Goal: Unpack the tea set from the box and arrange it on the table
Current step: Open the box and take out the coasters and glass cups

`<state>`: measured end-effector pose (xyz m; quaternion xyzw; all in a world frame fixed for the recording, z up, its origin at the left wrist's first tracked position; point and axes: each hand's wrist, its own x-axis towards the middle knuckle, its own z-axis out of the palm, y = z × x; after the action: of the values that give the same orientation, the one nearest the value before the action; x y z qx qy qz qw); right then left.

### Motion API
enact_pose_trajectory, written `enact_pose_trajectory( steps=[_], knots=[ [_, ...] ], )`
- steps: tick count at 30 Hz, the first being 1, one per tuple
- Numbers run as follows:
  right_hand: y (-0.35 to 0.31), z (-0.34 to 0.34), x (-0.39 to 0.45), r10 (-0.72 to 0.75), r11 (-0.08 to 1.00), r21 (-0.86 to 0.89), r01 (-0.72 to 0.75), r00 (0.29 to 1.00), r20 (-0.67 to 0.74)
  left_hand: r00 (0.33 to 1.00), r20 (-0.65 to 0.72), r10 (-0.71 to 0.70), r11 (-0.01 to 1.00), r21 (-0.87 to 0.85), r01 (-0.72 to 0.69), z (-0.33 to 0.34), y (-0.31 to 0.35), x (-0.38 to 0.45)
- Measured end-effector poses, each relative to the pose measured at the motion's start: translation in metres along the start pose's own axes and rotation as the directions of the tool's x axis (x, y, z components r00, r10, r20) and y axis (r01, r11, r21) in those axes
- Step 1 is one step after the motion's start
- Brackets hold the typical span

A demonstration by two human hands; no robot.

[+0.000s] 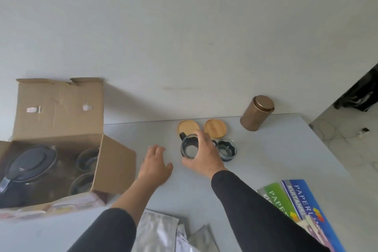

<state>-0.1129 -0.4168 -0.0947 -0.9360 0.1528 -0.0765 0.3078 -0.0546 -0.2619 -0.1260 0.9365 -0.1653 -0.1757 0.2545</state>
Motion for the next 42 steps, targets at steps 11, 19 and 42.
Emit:
enact_pose_trajectory(
  steps=[11, 19, 42],
  knots=[
    [0.057, 0.01, 0.017, 0.021, 0.998, -0.054, -0.012, 0.986, 0.167, 0.918, 0.312, -0.244, 0.917, 0.382, 0.114, 0.056, 0.012, 0.024],
    [0.064, 0.023, 0.026, 0.07, 0.997, -0.044, -0.062, 0.975, 0.211, 0.908, 0.276, -0.315, 0.874, 0.456, 0.165, 0.06, 0.022, 0.023],
    [0.052, 0.005, 0.034, -0.093, 0.995, -0.031, 0.095, 0.993, 0.067, 0.913, 0.332, -0.236, 0.921, 0.375, 0.102, 0.039, 0.017, 0.018]
  ],
)
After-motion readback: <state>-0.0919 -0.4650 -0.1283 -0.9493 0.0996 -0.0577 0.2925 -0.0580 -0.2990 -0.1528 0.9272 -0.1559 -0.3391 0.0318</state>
